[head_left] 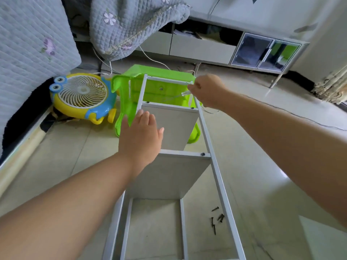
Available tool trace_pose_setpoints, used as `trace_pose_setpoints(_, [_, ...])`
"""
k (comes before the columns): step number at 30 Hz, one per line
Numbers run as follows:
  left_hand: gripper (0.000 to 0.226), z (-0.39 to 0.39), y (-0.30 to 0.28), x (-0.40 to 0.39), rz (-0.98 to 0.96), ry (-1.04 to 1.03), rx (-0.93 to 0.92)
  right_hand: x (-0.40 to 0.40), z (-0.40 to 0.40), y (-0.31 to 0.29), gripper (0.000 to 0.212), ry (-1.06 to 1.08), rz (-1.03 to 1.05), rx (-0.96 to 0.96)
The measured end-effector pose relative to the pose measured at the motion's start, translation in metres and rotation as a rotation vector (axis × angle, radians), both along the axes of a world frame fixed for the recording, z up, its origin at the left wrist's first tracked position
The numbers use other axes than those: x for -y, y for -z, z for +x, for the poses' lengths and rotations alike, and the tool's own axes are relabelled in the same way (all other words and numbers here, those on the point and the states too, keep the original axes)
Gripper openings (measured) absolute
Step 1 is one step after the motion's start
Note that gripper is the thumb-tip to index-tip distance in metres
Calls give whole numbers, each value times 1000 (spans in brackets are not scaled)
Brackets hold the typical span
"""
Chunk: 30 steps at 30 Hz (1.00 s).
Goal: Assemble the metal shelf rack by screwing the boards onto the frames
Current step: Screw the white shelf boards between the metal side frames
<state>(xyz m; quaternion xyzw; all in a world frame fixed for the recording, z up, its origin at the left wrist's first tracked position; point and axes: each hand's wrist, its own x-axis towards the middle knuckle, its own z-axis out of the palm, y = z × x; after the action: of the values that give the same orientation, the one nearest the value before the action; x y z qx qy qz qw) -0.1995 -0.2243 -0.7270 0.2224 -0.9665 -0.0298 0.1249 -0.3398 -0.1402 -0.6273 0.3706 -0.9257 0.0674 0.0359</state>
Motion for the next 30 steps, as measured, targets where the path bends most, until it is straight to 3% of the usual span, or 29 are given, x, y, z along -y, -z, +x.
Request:
trace_pose_setpoints(3, [51, 3, 10, -19, -124, 271, -137, -44, 6, 11, 17, 8, -274, 147])
trace_pose_setpoints(6, [60, 7, 6, -53, -37, 456, 90, -77, 17, 26, 13, -8, -509, 195])
trace_pose_setpoints(10, [43, 8, 10, -65, -26, 563, 83, -107, 20, 37, 12, 32, -665, 258])
trace_pose_setpoints(13, [41, 7, 15, -60, -75, 575, 1, -125, 22, 38, 14, 42, -700, 244])
trace_pose_setpoints(22, [58, 0, 11, -61, 133, 475, 69, -150, 35, 29, 10, 5, -700, 177])
trace_pose_setpoints(25, [57, 4, 14, -54, 32, 438, -54, -151, 39, 27, 10, -81, -623, 109])
trace_pose_setpoints(29, [86, 15, 12, -45, -92, 302, 209, -147, 46, 23, 12, -232, -519, 46])
trace_pose_setpoints(30, [82, 16, 12, -44, -121, 285, 246, -146, 48, 22, 13, -260, -479, 39])
